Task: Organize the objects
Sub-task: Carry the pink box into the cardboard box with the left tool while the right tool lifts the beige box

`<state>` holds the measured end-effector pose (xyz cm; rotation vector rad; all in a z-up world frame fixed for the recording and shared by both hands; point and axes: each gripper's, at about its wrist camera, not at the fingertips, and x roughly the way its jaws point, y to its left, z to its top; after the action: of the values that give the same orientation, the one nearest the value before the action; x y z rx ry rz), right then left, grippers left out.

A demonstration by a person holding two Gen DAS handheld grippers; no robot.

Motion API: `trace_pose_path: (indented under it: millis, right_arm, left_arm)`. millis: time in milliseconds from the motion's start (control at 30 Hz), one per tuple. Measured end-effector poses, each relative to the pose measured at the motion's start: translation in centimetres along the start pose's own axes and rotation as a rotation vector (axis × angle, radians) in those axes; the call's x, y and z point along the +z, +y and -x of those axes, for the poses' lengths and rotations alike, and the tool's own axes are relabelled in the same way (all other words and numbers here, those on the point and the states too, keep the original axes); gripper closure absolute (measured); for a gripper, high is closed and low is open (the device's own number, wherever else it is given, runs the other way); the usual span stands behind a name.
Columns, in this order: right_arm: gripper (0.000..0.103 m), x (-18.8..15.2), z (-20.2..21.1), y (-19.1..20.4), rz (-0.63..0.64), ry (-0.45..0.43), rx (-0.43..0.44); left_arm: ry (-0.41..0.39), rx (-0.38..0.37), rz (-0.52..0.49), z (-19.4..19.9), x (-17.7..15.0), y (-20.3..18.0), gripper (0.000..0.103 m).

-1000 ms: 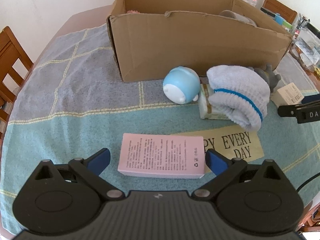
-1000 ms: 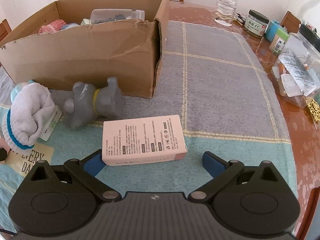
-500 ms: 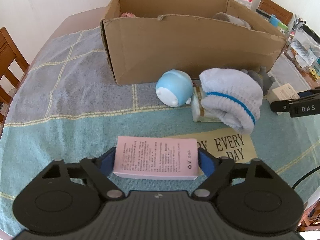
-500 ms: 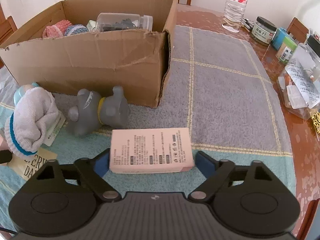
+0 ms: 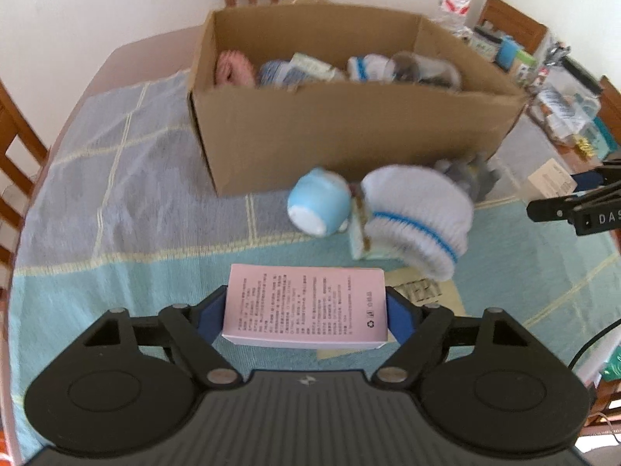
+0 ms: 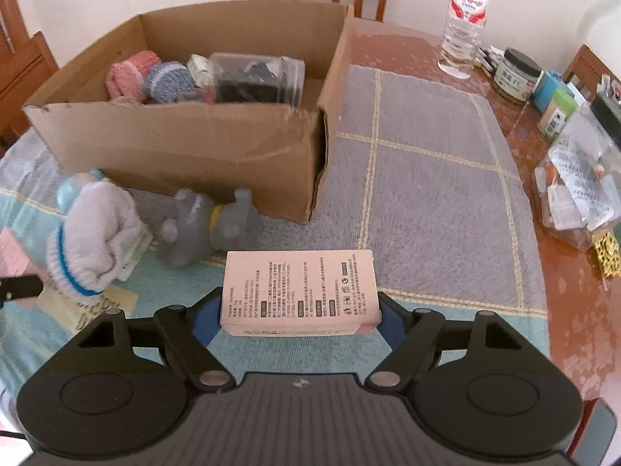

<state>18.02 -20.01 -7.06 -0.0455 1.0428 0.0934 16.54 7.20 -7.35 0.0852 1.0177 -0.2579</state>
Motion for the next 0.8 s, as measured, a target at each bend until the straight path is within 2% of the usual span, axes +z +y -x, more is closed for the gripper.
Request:
trace_pose_path:
  millis: [333, 567, 800]
  right_arm:
    - [0.02, 2.0, 5.3, 0.9, 0.128, -0.036, 0.08]
    - [0.02, 4.7, 7.8, 2.8, 0.185, -0.118, 0.117]
    - [0.02, 7.2, 8.7, 4.1, 0.19, -0.184, 0.141]
  left_arm:
    - [-0.053, -0.042, -0.088, 3.8, 4.8, -0.4, 0.022]
    - [-0.124, -0.028, -0.101, 4.7, 9.7, -0.1, 0.022]
    - [-0.174, 0.005, -0.126, 3.6, 14.2, 0.9, 0.022]
